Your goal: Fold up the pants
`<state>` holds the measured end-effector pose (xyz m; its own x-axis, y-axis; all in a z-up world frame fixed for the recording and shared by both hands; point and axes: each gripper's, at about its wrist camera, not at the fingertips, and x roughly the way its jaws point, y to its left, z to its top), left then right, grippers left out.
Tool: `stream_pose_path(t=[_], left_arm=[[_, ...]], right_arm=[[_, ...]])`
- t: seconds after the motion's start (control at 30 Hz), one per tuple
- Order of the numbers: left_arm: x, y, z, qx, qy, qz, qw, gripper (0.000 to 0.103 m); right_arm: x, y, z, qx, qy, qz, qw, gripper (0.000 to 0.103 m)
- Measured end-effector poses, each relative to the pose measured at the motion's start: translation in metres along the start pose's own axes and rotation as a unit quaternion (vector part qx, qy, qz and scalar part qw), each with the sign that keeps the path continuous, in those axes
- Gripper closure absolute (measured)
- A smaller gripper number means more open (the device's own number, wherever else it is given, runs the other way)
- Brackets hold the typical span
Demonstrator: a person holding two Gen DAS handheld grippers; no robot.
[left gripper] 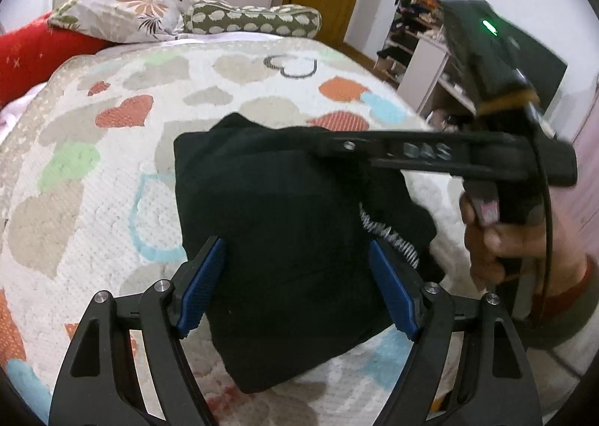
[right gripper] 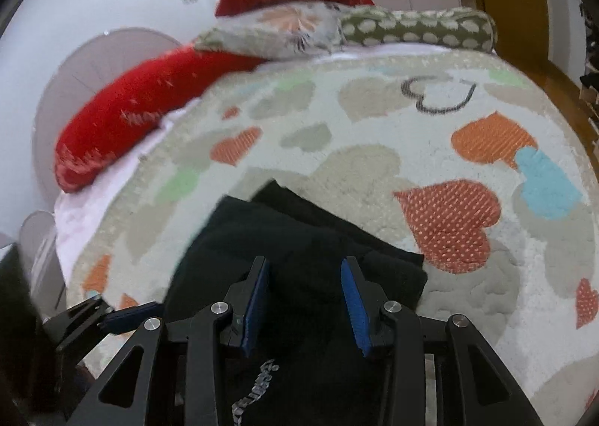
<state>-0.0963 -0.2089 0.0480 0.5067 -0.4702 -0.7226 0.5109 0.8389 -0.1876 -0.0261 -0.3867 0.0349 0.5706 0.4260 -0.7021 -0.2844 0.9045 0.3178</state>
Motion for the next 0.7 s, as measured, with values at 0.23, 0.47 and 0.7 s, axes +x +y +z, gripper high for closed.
stream_pose_path(t=[0.23,0.47,0.7], left_arm=[[0.012,0.001,-0.009,-0.006,-0.004,0.002,1.0,0.024],[0.007,-0.001,-0.013,-0.012,-0.01,0.013,0.9998,0.024],[-0.009,0.001,-0.015,-0.044,-0.027,0.02,0.9985,0.024]], right_arm=[[0.021,0.005,-0.001,-0.025,0.002,-0.024,0.999,0.064],[0.005,0.008,0.0,-0.01,-0.001,-0.019,1.0,0.064],[-0.027,0.019,-0.009,-0.017,-0.017,-0.029,0.999,0.064]])
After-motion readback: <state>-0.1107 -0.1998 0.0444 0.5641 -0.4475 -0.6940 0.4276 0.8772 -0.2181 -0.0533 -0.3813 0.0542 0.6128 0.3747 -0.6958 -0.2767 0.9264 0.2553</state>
